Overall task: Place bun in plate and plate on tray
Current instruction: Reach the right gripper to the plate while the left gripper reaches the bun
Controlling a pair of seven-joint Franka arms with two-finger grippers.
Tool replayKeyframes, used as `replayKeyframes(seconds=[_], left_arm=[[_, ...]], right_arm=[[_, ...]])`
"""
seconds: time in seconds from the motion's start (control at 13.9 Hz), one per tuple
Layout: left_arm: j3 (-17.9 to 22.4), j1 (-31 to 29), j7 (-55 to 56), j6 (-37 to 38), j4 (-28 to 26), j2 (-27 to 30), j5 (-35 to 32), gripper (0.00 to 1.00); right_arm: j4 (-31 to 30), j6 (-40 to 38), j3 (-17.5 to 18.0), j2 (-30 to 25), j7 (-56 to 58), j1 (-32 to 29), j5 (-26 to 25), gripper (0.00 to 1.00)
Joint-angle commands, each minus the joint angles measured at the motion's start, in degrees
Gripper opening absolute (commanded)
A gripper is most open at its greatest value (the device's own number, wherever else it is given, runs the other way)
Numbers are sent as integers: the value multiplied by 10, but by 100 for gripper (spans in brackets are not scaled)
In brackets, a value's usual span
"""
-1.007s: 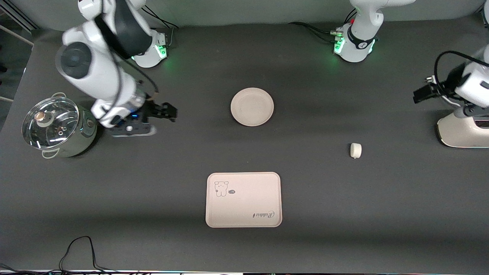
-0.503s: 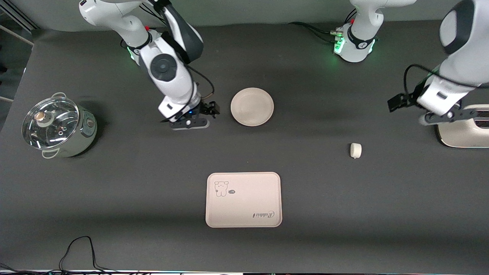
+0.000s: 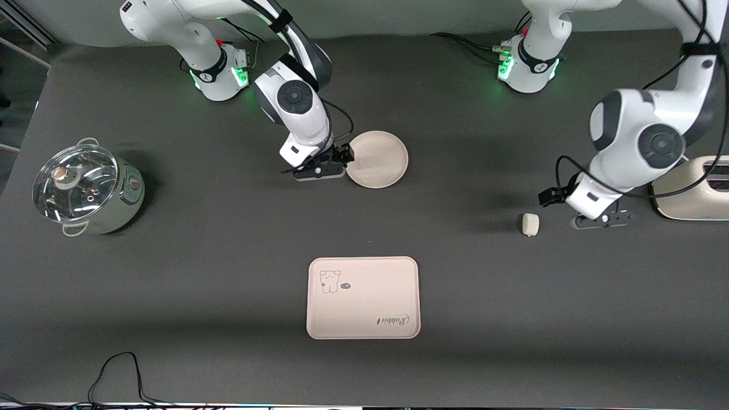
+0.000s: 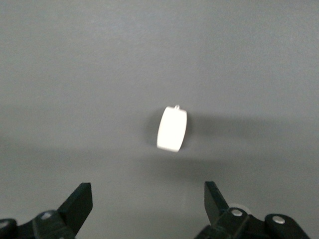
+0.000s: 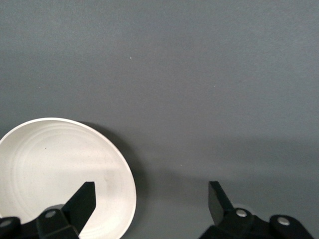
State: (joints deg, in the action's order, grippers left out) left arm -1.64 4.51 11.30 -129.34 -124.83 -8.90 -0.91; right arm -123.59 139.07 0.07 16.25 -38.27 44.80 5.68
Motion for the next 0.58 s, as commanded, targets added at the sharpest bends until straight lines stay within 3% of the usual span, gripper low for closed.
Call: replayKeyframes(seconds=[0.0, 0.29, 0.5], left_arm=[[6, 28, 23, -71, -12, -42, 4, 100], [6, 36, 19, -200, -56, -88, 3, 100], [6, 37, 11, -242, -59, -117, -6, 100]], right_arm=[[-1, 32, -7, 19, -15, 12, 5, 100], [-1, 68, -5, 50, -21, 19, 11, 100], [-3, 80, -6, 61, -20, 50, 38, 100]])
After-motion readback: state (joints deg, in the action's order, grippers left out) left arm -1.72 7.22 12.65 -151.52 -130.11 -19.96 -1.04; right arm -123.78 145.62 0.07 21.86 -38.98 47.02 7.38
